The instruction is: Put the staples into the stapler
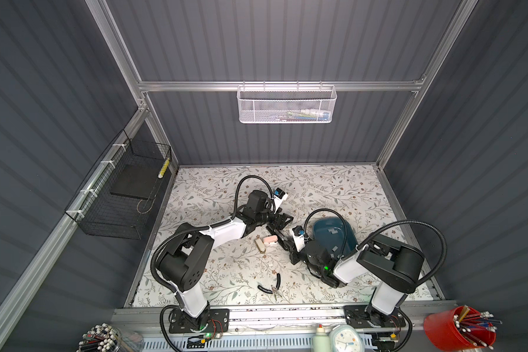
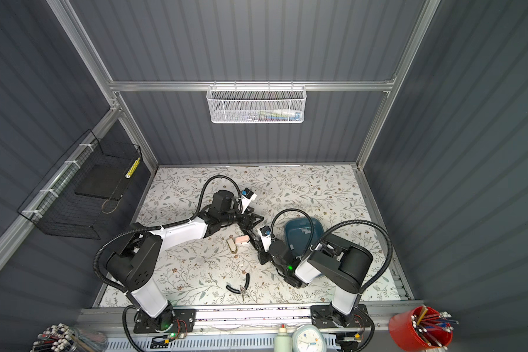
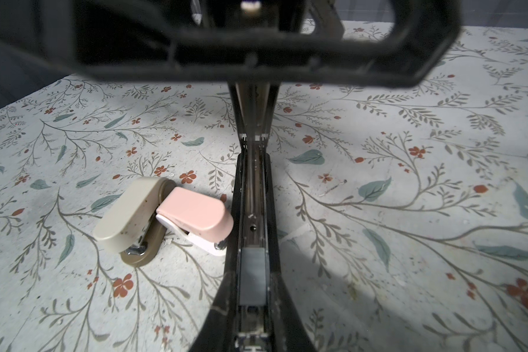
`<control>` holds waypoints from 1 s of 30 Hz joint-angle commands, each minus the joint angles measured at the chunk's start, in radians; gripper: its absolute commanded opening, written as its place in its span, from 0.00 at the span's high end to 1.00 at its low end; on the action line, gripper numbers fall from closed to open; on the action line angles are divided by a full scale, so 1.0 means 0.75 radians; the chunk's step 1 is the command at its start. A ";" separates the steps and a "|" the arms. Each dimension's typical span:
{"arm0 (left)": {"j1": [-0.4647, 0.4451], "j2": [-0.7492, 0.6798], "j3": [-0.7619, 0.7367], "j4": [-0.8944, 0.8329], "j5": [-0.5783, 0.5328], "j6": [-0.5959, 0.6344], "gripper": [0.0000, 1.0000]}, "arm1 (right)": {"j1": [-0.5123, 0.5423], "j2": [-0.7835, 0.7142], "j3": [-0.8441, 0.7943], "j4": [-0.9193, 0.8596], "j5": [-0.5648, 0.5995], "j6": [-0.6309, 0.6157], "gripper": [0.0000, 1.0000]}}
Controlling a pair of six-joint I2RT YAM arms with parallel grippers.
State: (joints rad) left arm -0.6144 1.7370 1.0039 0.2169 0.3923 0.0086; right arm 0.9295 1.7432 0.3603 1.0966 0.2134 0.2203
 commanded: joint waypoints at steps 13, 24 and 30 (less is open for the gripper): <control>0.001 -0.025 -0.069 0.067 0.033 0.073 0.01 | 0.005 0.026 -0.022 0.070 0.034 -0.001 1.00; 0.001 -0.139 -0.186 0.198 0.097 0.083 0.01 | 0.004 0.029 -0.024 0.078 0.034 -0.001 1.00; 0.001 -0.144 -0.190 0.218 0.143 0.071 0.01 | 0.004 0.031 -0.022 0.077 0.033 0.000 1.00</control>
State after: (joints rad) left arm -0.6182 1.6489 0.8719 0.3454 0.4652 0.0532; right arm 0.9302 1.7515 0.3500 1.1152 0.2173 0.2211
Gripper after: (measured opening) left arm 0.992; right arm 0.185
